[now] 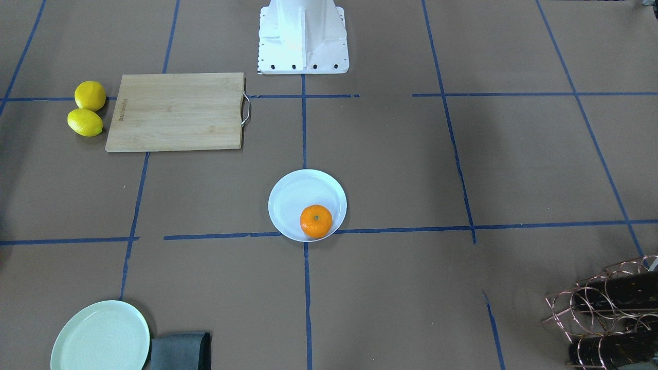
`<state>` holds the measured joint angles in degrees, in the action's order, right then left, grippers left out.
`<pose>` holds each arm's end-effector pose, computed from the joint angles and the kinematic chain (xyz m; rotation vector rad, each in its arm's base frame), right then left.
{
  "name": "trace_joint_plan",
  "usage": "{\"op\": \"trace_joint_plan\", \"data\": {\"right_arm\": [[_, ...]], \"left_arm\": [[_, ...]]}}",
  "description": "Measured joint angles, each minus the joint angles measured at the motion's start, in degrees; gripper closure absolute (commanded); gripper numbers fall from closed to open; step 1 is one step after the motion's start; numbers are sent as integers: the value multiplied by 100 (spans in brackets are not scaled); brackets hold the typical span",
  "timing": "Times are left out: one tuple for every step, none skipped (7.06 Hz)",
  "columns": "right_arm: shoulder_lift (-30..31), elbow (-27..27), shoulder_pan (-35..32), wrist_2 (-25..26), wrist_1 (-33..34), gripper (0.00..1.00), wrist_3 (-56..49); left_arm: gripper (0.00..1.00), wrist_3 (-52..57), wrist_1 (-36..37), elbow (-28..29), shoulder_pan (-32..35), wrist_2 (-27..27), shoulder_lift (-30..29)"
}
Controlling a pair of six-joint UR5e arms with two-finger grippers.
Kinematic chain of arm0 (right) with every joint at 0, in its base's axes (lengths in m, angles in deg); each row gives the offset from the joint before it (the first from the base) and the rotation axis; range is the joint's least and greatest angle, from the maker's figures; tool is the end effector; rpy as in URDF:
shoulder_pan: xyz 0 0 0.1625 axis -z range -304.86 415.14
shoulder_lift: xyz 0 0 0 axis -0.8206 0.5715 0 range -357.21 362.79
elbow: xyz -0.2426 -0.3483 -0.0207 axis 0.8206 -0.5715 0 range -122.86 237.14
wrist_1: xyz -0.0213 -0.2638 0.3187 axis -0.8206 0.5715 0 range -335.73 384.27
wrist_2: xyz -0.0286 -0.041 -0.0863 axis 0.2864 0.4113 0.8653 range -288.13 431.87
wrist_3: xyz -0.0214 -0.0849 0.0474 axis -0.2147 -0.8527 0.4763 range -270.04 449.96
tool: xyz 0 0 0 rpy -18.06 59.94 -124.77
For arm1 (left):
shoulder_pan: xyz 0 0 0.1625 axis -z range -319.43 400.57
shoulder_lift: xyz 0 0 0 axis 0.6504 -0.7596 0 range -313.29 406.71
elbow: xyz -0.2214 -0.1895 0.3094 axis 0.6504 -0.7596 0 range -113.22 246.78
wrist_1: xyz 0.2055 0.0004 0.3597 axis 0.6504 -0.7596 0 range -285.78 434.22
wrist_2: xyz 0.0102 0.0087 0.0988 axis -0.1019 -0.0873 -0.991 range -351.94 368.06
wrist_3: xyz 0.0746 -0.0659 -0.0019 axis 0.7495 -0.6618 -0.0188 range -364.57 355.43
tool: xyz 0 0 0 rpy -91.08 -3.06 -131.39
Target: Pick orange to plate
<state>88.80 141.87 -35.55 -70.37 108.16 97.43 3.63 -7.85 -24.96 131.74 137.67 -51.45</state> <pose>0.0609 -0.5256 0.6475 0.0243 -0.9146 0.0941 -0.0810 -0.5474 0.5890 0.0894 0.6869 0.1298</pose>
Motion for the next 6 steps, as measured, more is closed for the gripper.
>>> {"op": "trace_joint_plan", "data": {"right_arm": [[28,167,-8,-4,206,0,0],[58,335,-13,-8,432,0,0],[88,426,-16,-10,586,0,0],[138,453,-18,-10,645,0,-2],[197,466,-18,-13,664,0,-6],[228,460,-18,-14,670,0,-8]], "left_arm": [[0,8,-65,138,-4,113,87],[0,10,-153,328,-13,239,136],[0,6,-221,497,-20,314,152],[0,1,-276,570,-20,341,155],[0,0,-298,591,-21,350,157],[0,3,-306,597,-21,353,157]]}}
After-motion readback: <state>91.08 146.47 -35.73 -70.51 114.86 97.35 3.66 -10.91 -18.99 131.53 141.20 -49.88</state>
